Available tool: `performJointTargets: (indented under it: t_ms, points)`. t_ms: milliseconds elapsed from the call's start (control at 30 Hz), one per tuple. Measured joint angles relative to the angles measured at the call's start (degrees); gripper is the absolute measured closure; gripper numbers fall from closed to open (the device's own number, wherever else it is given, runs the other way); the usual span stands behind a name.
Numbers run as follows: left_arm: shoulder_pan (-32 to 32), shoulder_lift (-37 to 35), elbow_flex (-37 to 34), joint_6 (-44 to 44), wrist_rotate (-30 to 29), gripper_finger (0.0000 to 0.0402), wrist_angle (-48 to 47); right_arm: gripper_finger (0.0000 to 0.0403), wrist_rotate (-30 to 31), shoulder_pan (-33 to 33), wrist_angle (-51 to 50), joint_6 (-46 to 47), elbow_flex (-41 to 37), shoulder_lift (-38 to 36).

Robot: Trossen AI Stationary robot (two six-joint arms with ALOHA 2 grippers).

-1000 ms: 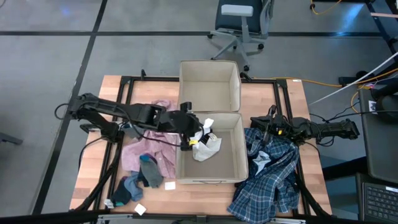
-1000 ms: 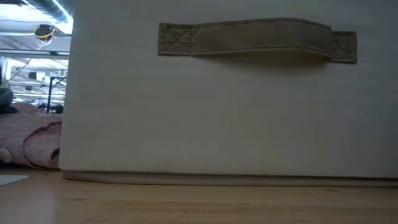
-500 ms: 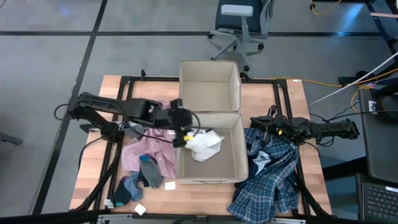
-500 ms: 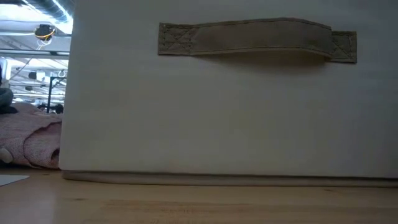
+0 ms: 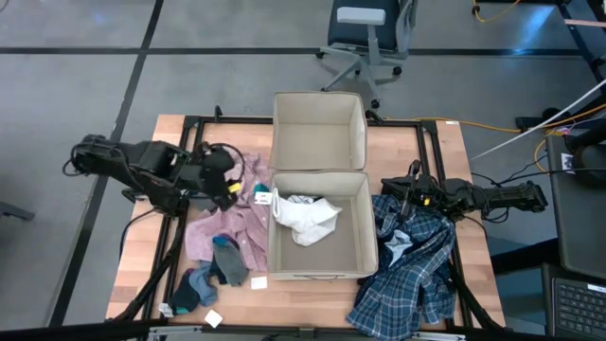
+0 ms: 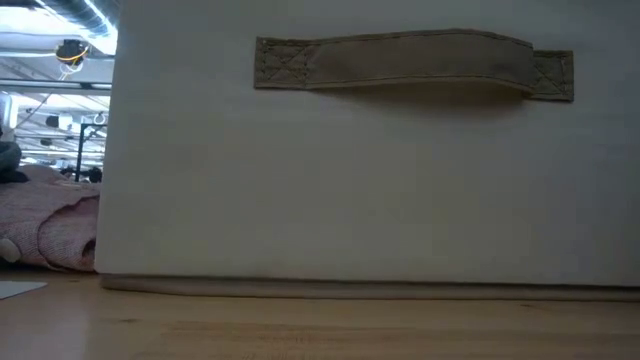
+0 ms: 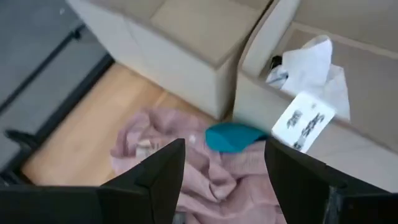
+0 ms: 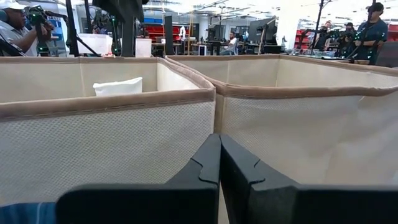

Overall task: Sort clothes
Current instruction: Put the blue sock into the top laundry organizer

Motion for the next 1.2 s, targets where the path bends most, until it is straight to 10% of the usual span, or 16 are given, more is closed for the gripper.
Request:
performJointTargets:
  t_ms: [633,1033,1200]
  points:
    - [-1.1,-2.8,-30.6,-15.6,1.6,0.0191,19.4,0.0395,0.1,0.0,0.0,0.1,0.0,0.0]
    - [0.4,-2.8,-44.9,-2.5,-4.5,0.0192,48.0,0.0395,1.0,0.0,0.0,0.3,0.0,0.0]
    - [3.6,-2.8,-48.5,3.8,1.3,0.0192,57.4,0.0395,1.0,0.0,0.0,2.6,0.0,0.0]
